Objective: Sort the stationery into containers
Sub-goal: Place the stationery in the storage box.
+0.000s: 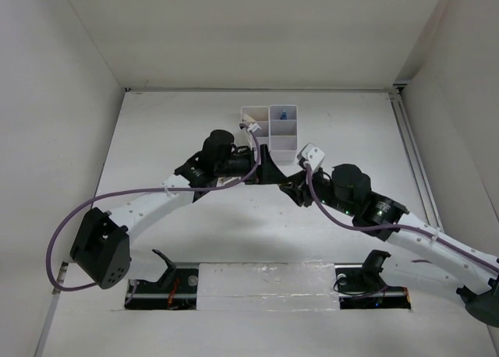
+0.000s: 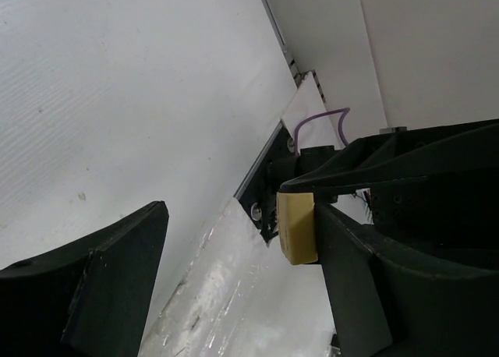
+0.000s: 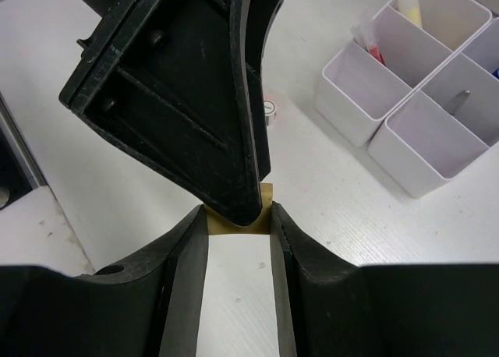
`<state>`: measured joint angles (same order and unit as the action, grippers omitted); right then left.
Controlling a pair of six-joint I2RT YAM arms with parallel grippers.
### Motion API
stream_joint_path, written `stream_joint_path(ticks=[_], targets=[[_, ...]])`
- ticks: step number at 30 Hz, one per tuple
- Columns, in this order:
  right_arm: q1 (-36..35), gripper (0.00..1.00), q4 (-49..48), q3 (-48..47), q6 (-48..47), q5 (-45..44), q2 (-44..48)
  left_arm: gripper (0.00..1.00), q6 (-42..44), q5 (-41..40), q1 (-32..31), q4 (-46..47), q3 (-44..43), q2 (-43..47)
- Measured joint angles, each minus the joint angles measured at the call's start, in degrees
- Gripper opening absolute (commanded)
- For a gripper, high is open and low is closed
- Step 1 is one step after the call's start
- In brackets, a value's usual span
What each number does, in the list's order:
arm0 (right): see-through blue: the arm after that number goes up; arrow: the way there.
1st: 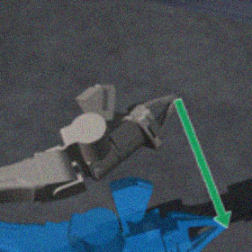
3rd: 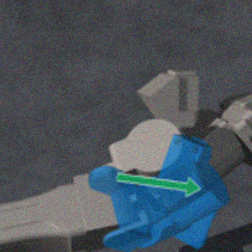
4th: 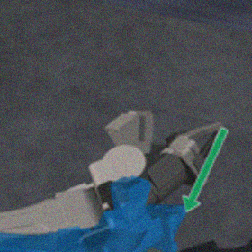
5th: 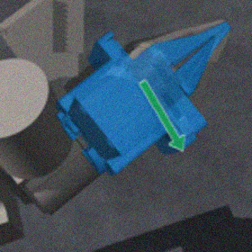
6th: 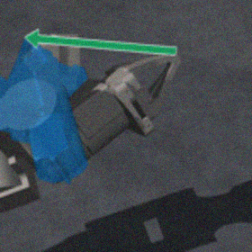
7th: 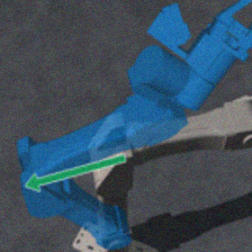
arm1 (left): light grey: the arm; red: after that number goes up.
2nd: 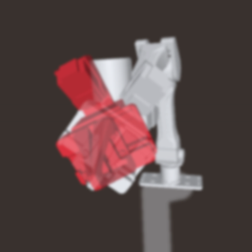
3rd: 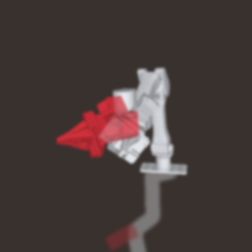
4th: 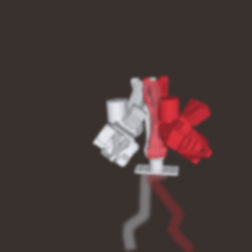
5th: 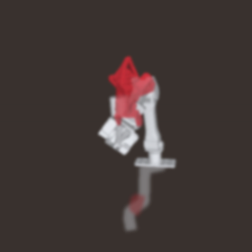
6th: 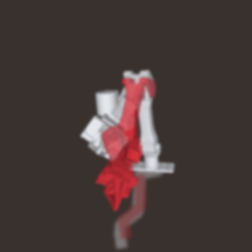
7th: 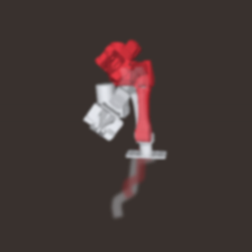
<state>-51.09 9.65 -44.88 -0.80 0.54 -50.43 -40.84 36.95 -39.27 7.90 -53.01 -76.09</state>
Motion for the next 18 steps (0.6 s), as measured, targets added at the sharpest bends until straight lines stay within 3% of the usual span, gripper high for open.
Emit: stream_joint_path(ticks=[5, 10, 12, 18], targets=[[0.02, 0.0, -1.2, 0.85, -0.5, 0.33, 0.15, 0.63, -0.79, 2.08, -0.02, 0.7, 0.0, 0.0], [0.02, 0.0, -1.27, 0.85, -0.52, 0.5, -0.24, 0.43, -1.9, 4.07, -0.02, 3.02, 0.0, 0.0], [0.02, 0.0, -1.29, 0.85, -0.52, 0.52, -0.28, 0.31, -2.27, 4.74, -0.02, 3.5, 0.0, 0.0], [0.02, 0.0, -1.31, 0.85, -0.63, 0.39, -0.35, 0.26, -2.97, 7.02, 0.0, 5.27, 0.0, -1.27]])
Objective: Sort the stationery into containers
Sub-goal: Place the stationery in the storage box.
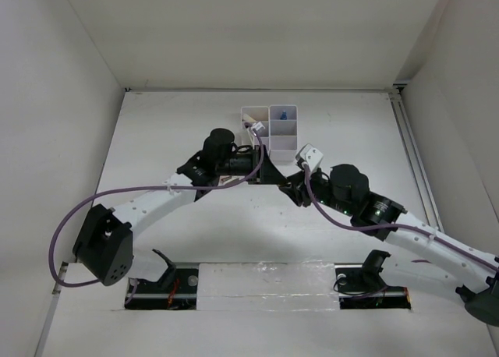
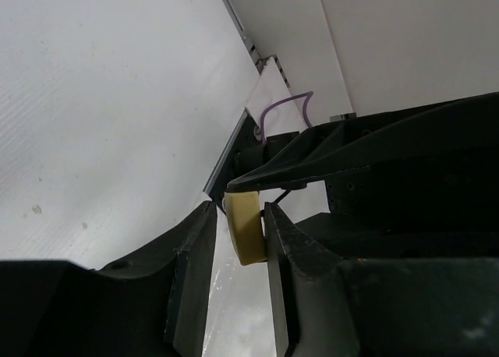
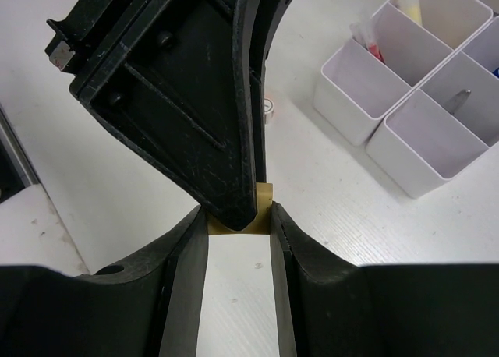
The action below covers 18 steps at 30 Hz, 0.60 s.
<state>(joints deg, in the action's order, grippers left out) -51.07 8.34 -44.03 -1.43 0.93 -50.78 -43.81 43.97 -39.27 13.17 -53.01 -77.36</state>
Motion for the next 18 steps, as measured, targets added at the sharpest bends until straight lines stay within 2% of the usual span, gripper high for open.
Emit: stream_joint_path(ticks=[1, 4, 5, 6, 9, 11, 12, 13, 16, 17, 18], targets=[[0.0, 0.0, 0.0, 0.0, -0.07, -0.04, -0.02, 0.26, -0.15, 0.35, 0.0, 0.28, 0.0, -0.26], [-0.04, 0.0, 0.0, 0.0, -0.15, -0.13, -0.37, 0.17, -0.37, 1.01, 0.0, 0.76, 0.0, -0.63], [-0.04, 0.0, -0.09, 0.0, -0.17, -0.22, -0.52, 0.06, -0.35, 1.01, 0.0, 0.76, 0.0, -0.63], [-0.07, 0.0, -0.15, 0.0, -0.39, -0.48, -0.61, 0.01, -0.48, 1.03, 0.0, 0.79, 0.0, -0.63], [-0.15, 0.03, -0.28, 0.02, -0.61, -1.03, -0.92, 0.0, -0.83, 0.7, 0.02, 0.76, 0.0, -0.63], [-0.31, 0.15, -0.48, 0.02, -0.7, -1.4, -0.98, 0.0, -0.87, 0.57, 0.07, 0.79, 0.0, -0.66], [-0.35, 0.27, -0.63, 0.07, -0.7, -1.7, -0.98, 0.0, -0.87, 0.52, 0.09, 0.83, 0.0, -0.66], [-0.35, 0.56, -0.76, 0.09, -0.7, -2.01, -0.98, 0.0, -0.87, 0.48, 0.11, 0.9, 0.0, -0.66], [-0.37, 0.84, -2.4, 0.42, 0.13, -2.78, -1.01, 0.0, -0.85, -0.35, -0.02, 0.81, 0.0, -0.63], [-0.37, 0.97, -2.99, 0.44, 0.33, -3.04, -0.98, 0.0, -0.7, -1.03, -0.02, 0.55, -0.07, -0.63], [-0.37, 0.99, -3.39, 0.52, 0.68, -3.26, -0.94, 0.0, -0.48, -2.21, -0.13, 0.0, -0.24, -0.63]])
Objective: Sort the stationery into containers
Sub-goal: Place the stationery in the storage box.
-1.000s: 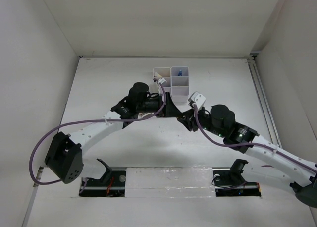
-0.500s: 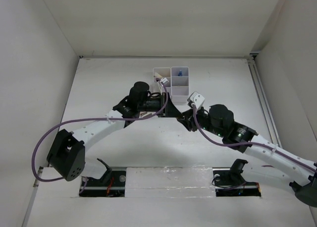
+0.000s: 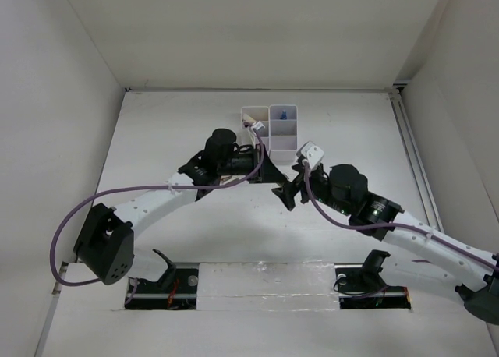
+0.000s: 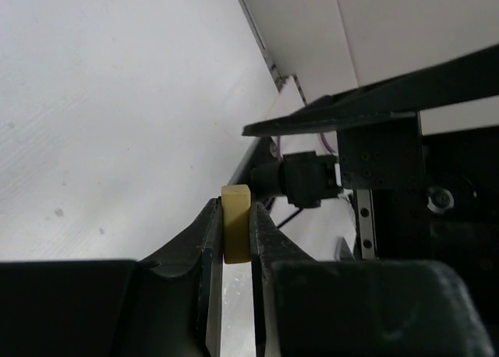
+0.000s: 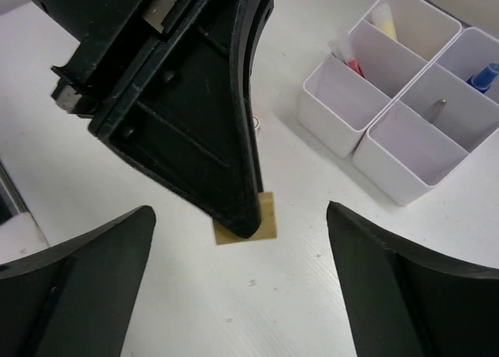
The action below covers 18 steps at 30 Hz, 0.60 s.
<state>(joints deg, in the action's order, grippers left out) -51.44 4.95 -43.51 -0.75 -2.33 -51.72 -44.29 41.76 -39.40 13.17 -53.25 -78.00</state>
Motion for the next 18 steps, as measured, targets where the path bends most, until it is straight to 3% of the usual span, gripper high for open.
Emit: stream_joint_path(ticks=[5, 9, 18], targets=[[-0.04, 0.99, -1.14, 1.49, 1.77, -2.34, 1.77, 0.0, 1.38, -11.8, -0.13, -4.31, -2.84, 0.0], [-0.42, 0.99, -1.25, 2.32, 5.42, -9.16, 5.16, 0.0, 2.25, -23.02, -0.13, -7.17, -6.4, -1.09], [-0.39, 0.99, 4.02, 2.16, 20.9, -30.36, 11.67, 0.0, 3.58, -42.42, 0.66, -12.68, -20.33, -17.0]])
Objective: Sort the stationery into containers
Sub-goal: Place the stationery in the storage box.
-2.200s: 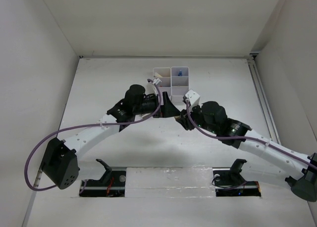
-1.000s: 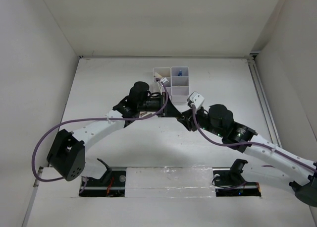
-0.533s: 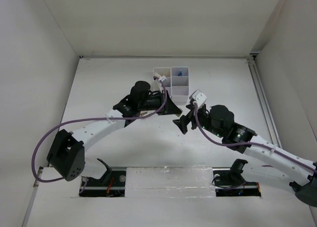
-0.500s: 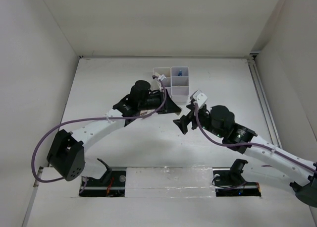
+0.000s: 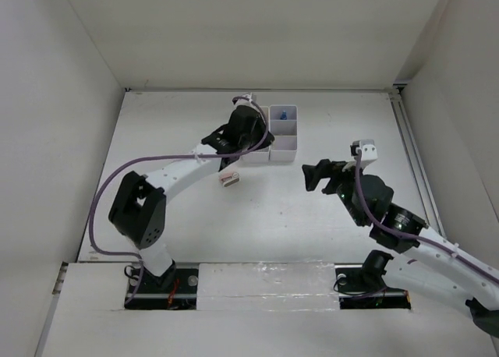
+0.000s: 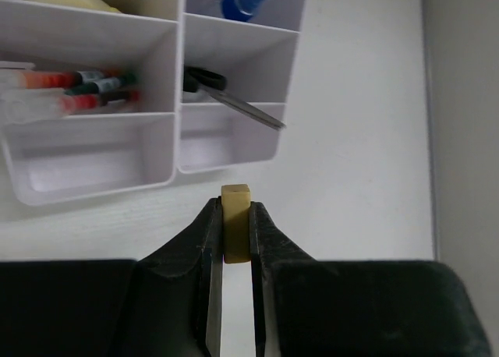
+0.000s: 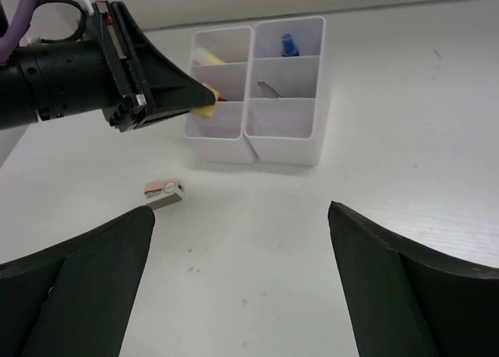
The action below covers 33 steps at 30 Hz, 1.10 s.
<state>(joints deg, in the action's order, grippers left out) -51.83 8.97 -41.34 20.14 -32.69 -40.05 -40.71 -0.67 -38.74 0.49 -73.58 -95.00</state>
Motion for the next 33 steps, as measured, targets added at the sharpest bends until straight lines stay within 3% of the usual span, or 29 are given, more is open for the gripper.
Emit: stream_joint_path(ticks=[6, 13, 33], targets=[[0.0, 0.99, 6.27, -0.52, 4.96, -4.0, 0.42, 0.0, -0.04, -7.48, 0.74, -5.97, -7.61, -8.55], [0.0, 0.99, 7.74, -0.52, 6.27, -5.05, 2.93, 0.0, -0.02, -10.6, 2.36, -9.4, -12.0, -12.11], [0.0, 0.99, 8.61, -0.52, 6.27, -5.11, 2.89, 0.0, -0.37, -10.56, 3.17, -10.54, -10.67, -14.8]])
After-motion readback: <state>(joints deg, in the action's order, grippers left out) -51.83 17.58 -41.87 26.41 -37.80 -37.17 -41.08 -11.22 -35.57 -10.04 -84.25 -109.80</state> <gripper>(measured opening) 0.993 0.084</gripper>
